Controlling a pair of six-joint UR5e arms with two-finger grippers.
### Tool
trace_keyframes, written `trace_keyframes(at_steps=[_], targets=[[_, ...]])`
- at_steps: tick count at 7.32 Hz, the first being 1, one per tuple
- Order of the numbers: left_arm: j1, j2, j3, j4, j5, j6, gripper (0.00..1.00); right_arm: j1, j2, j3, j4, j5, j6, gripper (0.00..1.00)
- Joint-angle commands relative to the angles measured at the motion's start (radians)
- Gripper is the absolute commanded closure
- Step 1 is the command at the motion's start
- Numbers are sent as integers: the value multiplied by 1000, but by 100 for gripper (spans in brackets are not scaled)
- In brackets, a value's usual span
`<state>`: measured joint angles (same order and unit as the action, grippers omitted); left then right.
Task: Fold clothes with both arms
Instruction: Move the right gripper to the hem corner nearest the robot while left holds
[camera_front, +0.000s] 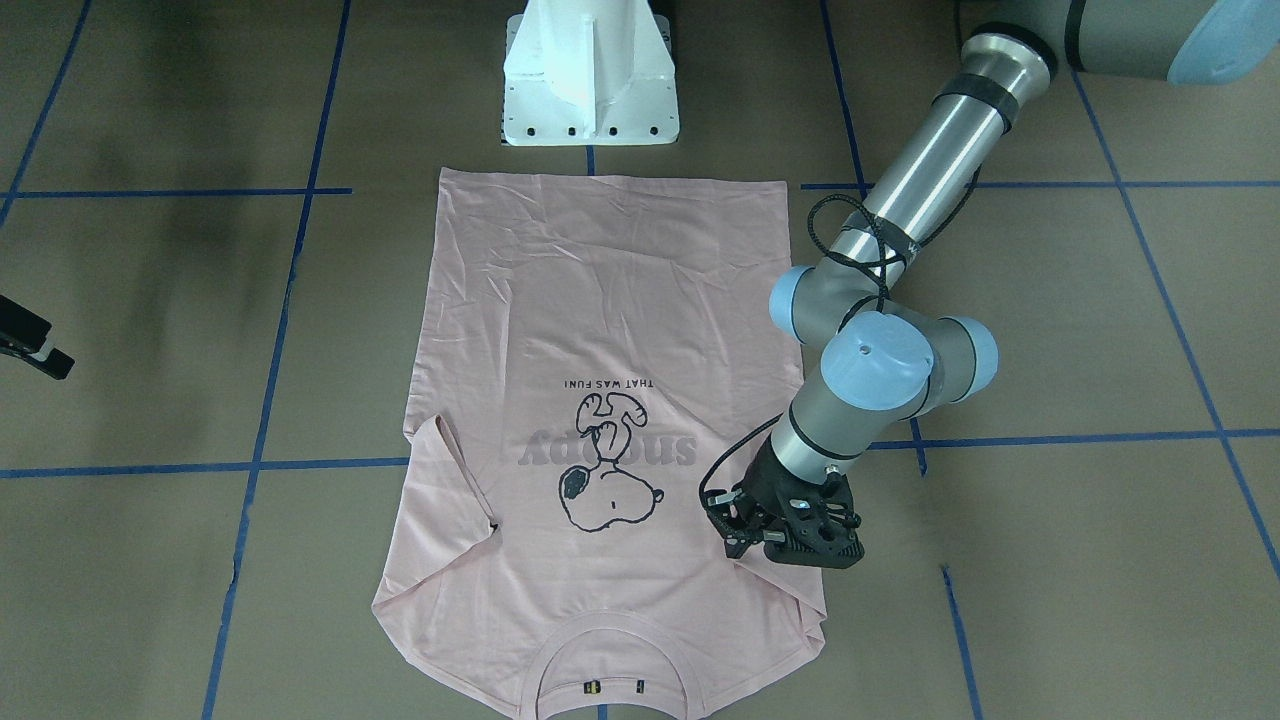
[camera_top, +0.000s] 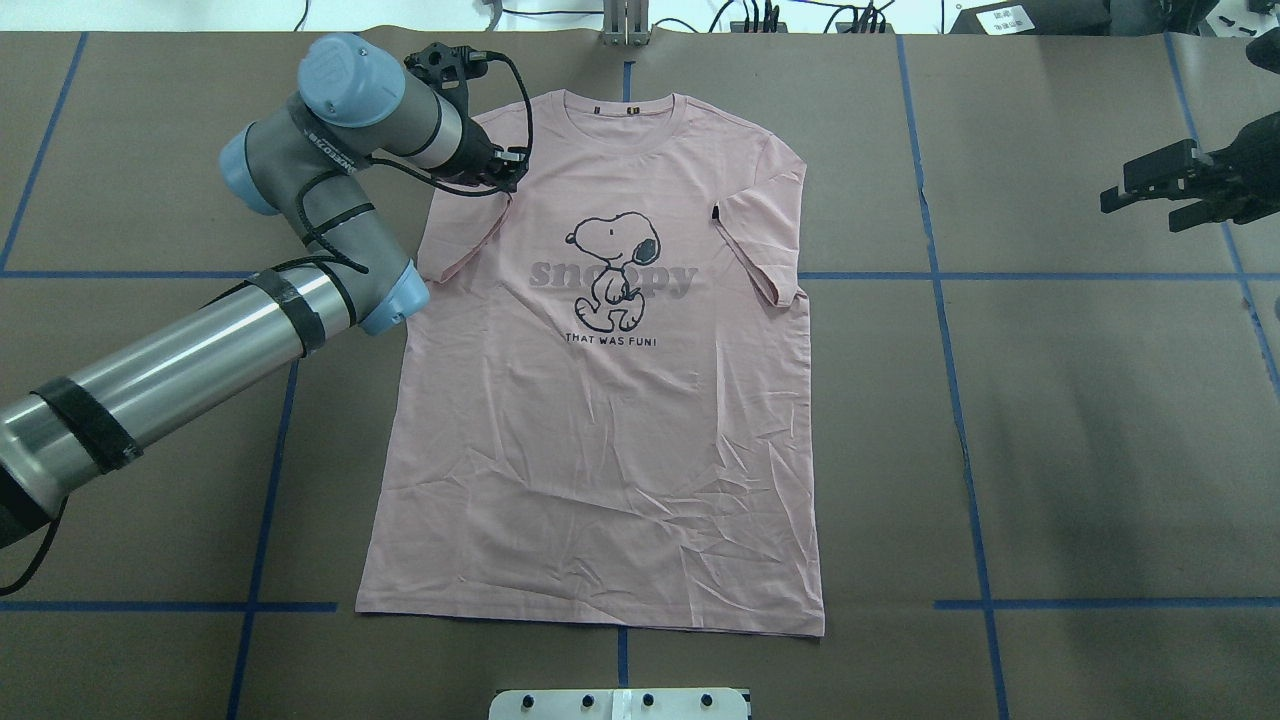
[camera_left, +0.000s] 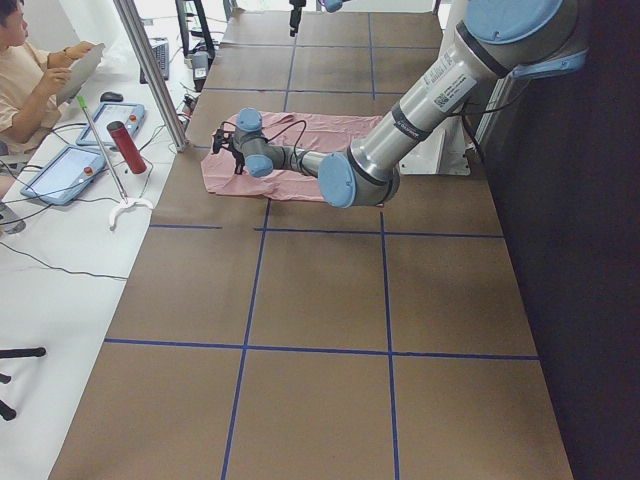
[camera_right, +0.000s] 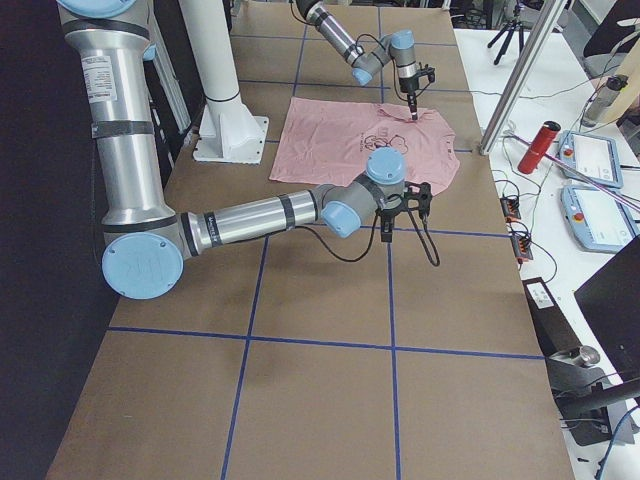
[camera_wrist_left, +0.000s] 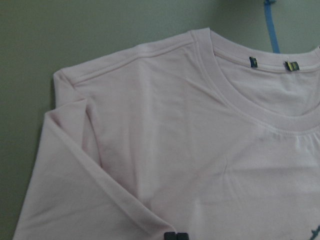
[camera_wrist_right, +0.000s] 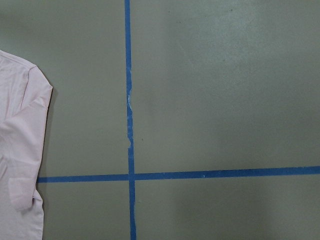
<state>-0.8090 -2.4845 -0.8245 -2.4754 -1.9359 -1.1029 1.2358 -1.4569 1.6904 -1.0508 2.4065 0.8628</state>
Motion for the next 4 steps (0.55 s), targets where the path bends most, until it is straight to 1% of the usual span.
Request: trace_keyframes(at_steps=[1,2,3,4], targets=[[-2,7,-13,-2,6,-3,49,-10,4,2,2,-1,12,0],[-5,66,-127,7,0,-9,42,-36,32,6,2,-4,40,0],[-4,176,-286,9,-15,-11,38,-129,38,50,11,-54,220,0],[-1,221,-377,35,-103,-18,34,-260,30,137,9,-189,372,0]])
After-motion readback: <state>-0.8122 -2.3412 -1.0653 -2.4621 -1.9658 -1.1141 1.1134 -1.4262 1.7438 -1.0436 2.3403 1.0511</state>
